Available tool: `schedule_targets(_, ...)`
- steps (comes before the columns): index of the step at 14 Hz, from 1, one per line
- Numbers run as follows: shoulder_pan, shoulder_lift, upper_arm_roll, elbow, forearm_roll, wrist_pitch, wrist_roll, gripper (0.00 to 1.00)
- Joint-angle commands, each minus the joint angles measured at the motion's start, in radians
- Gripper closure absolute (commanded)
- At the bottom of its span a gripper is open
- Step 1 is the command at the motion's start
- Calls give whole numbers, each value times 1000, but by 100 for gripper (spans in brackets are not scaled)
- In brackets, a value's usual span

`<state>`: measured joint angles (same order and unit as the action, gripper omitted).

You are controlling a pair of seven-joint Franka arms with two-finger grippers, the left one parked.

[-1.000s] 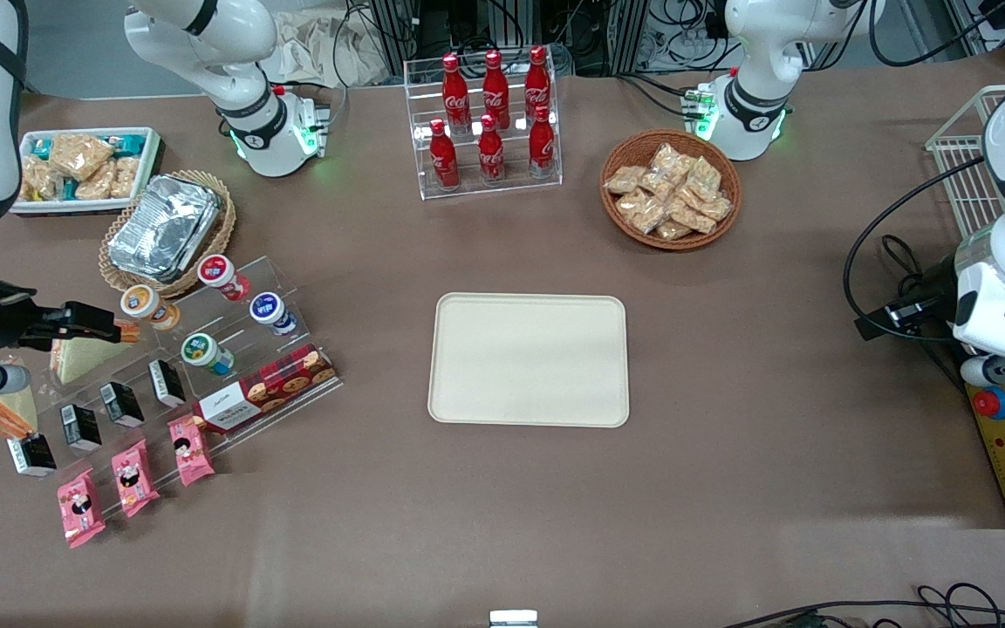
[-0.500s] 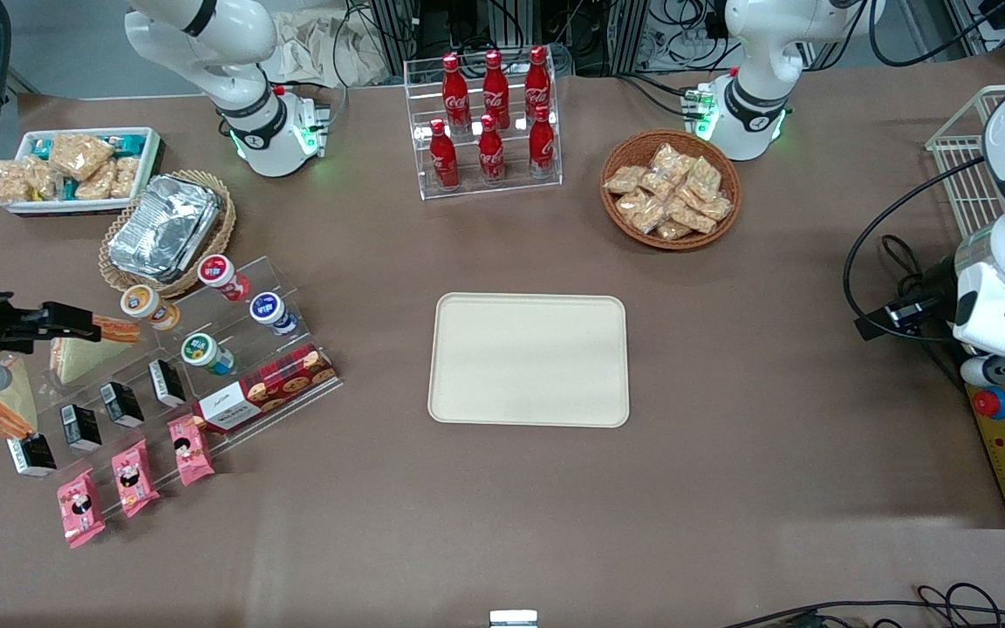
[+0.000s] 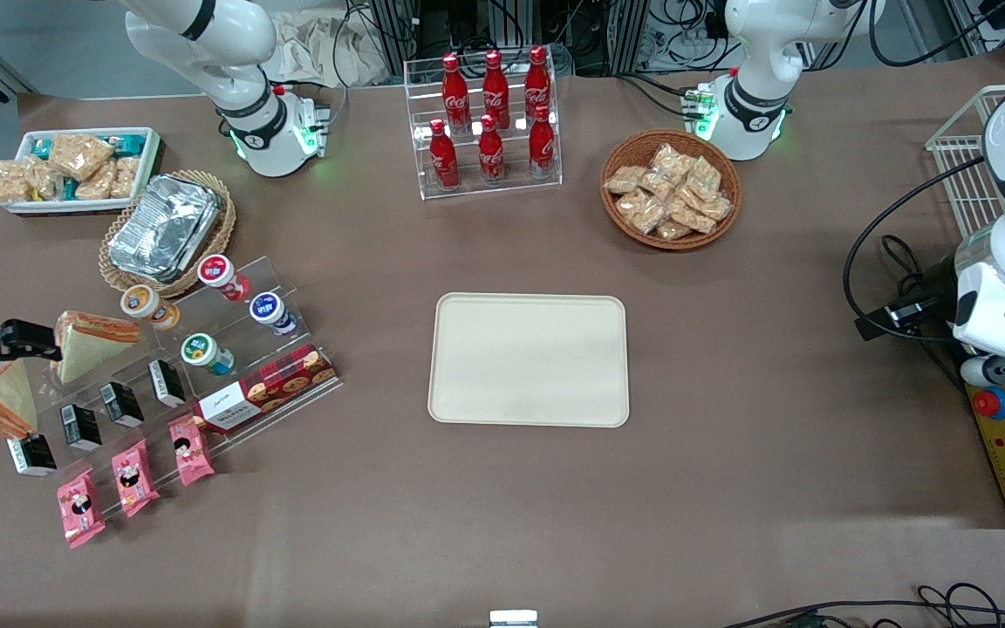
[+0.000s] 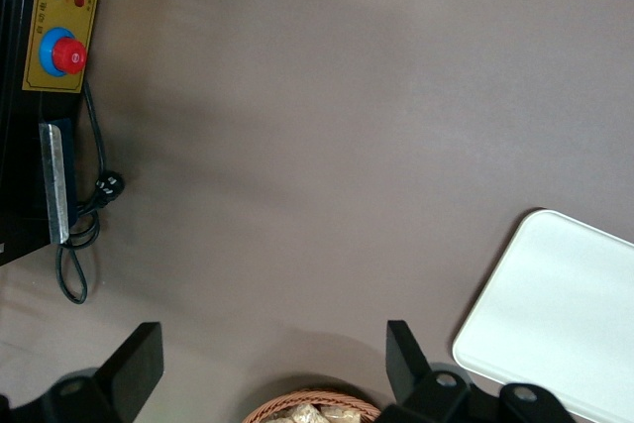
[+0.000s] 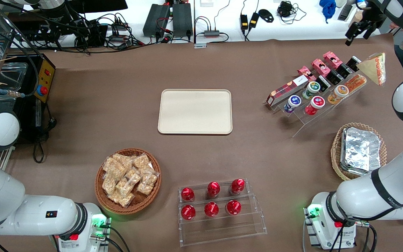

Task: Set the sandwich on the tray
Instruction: 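Move the right gripper over the wrapped sandwich with orange filling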

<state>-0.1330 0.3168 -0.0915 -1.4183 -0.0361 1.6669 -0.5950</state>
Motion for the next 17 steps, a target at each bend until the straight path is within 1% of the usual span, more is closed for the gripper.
schedule_targets(1, -29, 28, 4, 9, -21, 45, -120, 2)
schedule_targets(2, -36, 40, 4, 10, -28, 68, -152, 2)
schedule_targets(4, -59, 60, 4, 10, -73, 132, -238, 2)
schedule_targets(6, -60, 74, -2, 12, -87, 175, -281, 2)
schedule_targets(8, -60, 87, -17, 12, -158, 220, -286, 2)
schedule_targets(9, -63, 91, -19, 12, -175, 241, -289, 2)
schedule_targets(12, -106, 114, -27, 12, -173, 272, -330, 2)
schedule_targets(14, -140, 129, -24, 7, -159, 287, -338, 2)
schedule_targets(16, -146, 133, -25, -8, -130, 281, -339, 2)
schedule_targets(17, -149, 134, -25, -19, -127, 283, -339, 2)
